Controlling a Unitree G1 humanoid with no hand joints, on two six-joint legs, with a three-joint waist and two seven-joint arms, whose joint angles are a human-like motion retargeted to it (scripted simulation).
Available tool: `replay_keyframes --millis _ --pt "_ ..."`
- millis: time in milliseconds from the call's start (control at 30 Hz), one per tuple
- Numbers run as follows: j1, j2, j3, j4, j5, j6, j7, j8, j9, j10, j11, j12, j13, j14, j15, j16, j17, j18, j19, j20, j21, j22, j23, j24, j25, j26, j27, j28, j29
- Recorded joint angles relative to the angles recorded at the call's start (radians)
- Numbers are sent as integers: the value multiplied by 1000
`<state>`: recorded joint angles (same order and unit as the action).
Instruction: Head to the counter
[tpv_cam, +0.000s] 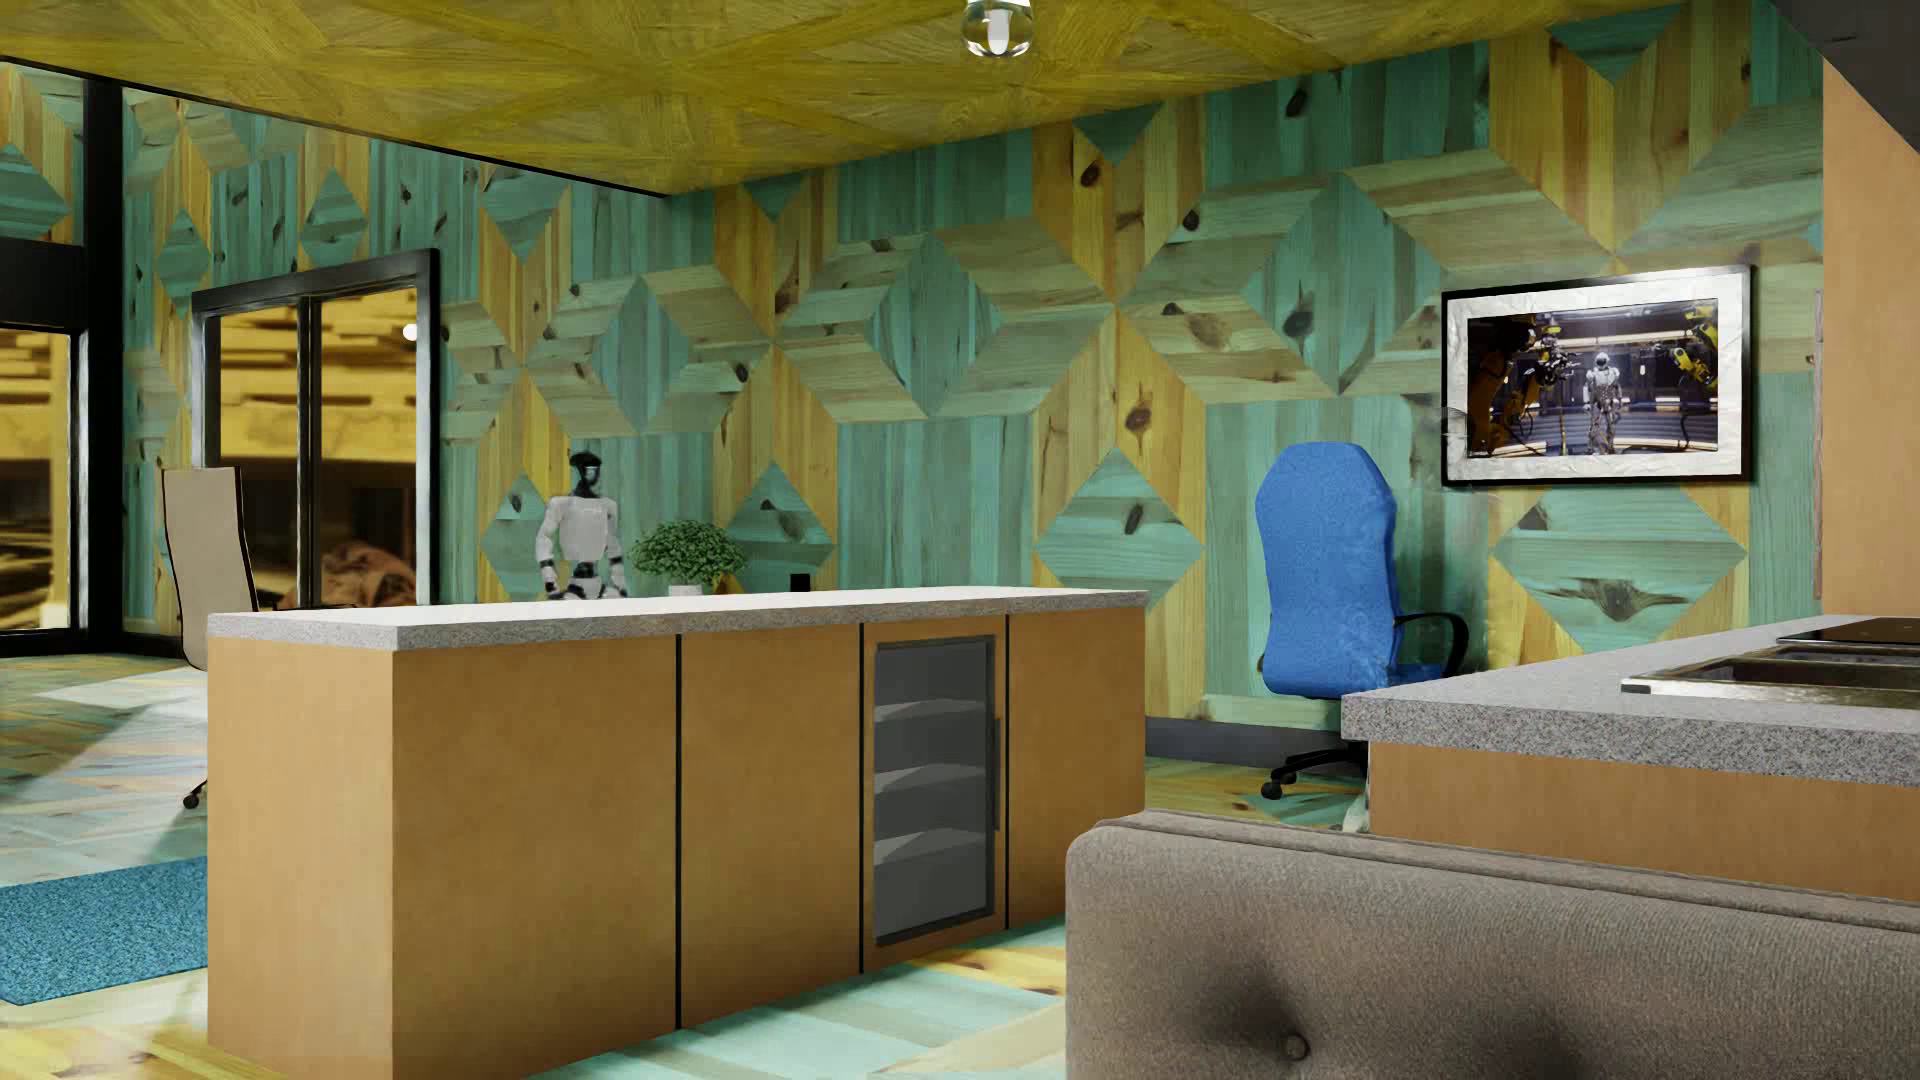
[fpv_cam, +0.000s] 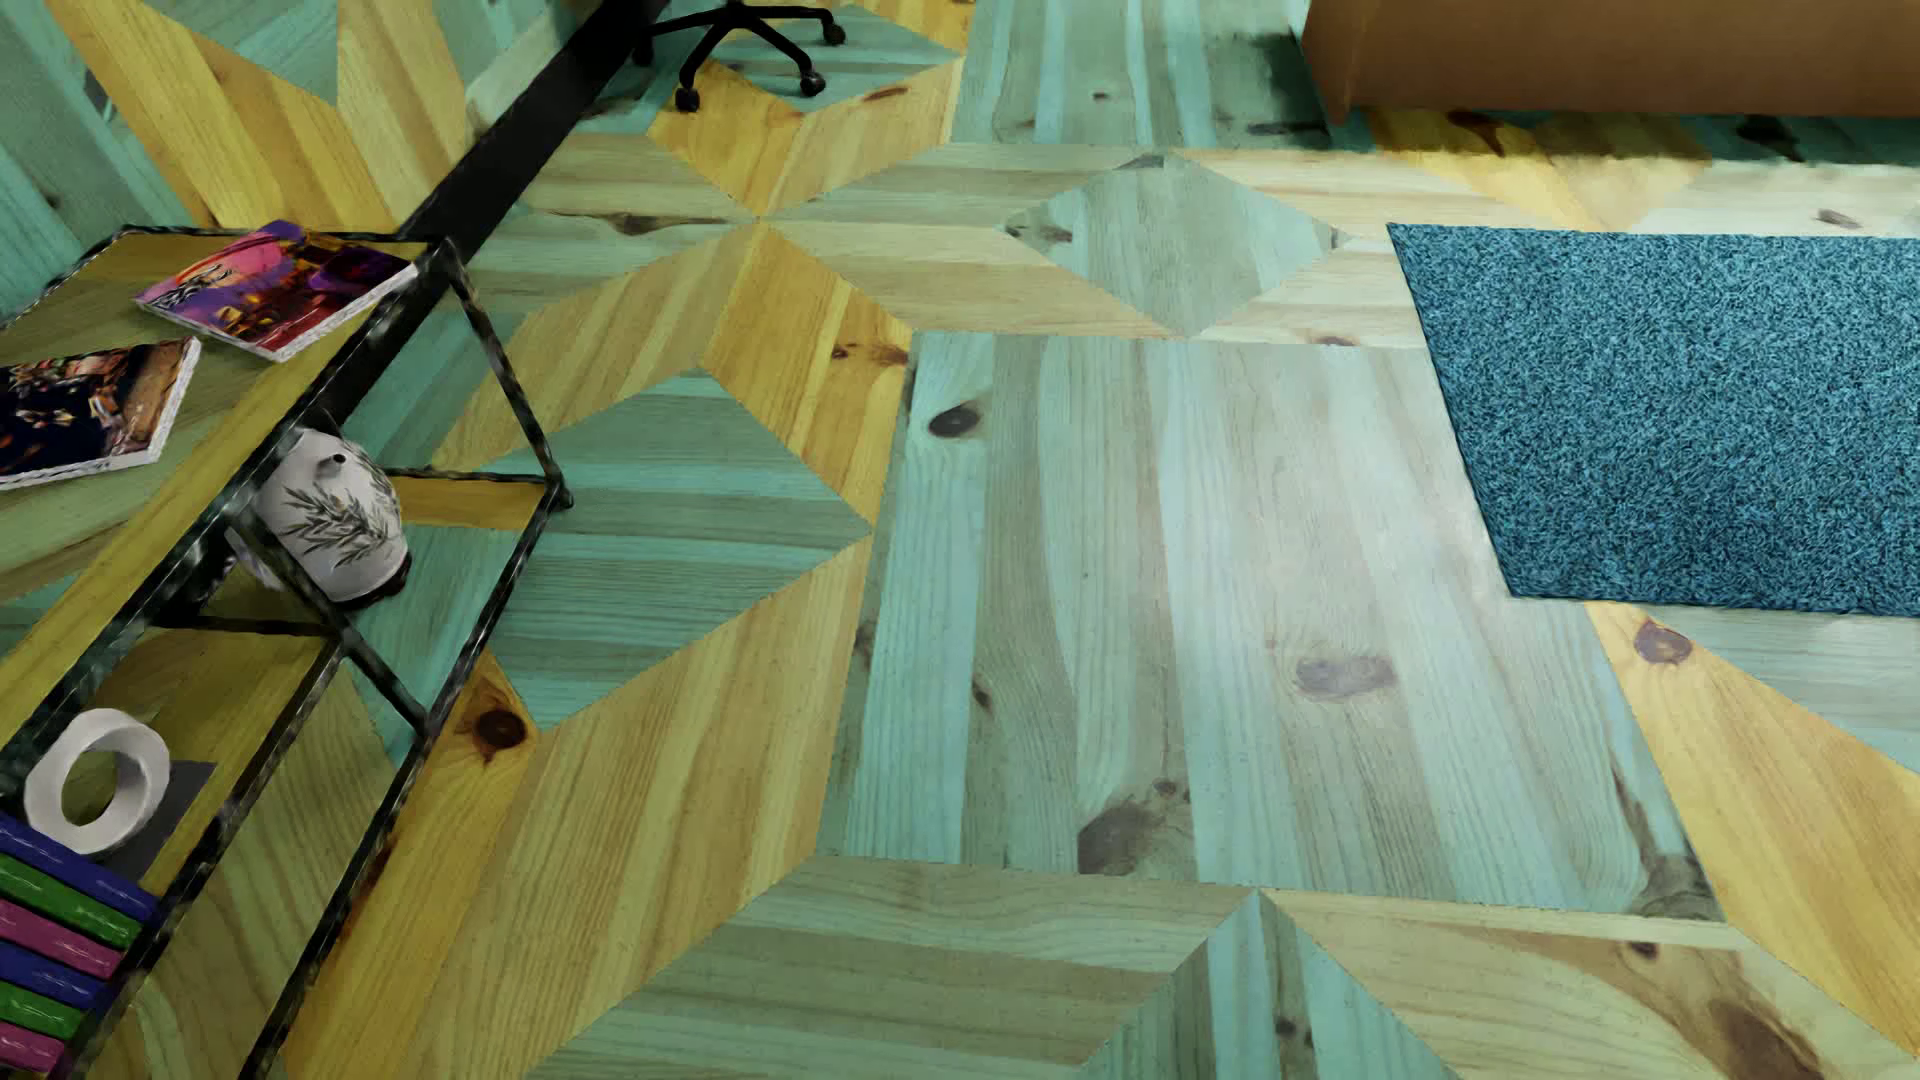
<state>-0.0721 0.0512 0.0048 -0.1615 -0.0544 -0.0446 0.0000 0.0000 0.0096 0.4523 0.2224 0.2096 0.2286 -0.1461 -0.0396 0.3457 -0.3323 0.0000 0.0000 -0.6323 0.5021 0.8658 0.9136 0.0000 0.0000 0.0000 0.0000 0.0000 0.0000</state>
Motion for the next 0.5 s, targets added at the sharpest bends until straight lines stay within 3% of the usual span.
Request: replay_keyframes --millis 33,100,200,267,300,433,500 --pt "1 -3 2 -1 3 4 0 0 2 7 98 4 4 10 -37 3 -3 0 0 -4 6 -11 -1 0 0 0 0 0 0" --pt "-3 -42 -32 -10 15 9 0 0 0 26 288 10 18 15 -242 7 -8 0 0 -12 -2 -33 -1 0 0 0 0 0 0" --pt "68 -221 -71 -35 -12 -13 0 0 67 46 618 -1 34 -23 -278 33 -5 0 0 10 -43 -102 -29 0 0 0 0 0 0" --pt "123 -351 -130 -25 -15 -11 0 0 89 27 759 -21 50 -100 -275 39 -4 0 0 25 -47 -155 -44 0 0 0 0 0 0" --pt "148 -406 -169 -4 -9 8 0 0 90 10 747 -41 61 -137 -265 25 -11 0 0 33 -44 -154 -40 0 0 0 0 0 0" --pt "302 -584 -241 27 -44 22 0 0 106 -50 552 -90 95 -319 -116 40 -20 0 0 25 -27 -219 15 0 0 0 0 0 0" --pt "367 -643 -264 32 -58 17 0 0 106 -56 457 -122 97 -359 -88 43 -14 0 0 18 -9 -207 52 0 0 0 0 0 0"
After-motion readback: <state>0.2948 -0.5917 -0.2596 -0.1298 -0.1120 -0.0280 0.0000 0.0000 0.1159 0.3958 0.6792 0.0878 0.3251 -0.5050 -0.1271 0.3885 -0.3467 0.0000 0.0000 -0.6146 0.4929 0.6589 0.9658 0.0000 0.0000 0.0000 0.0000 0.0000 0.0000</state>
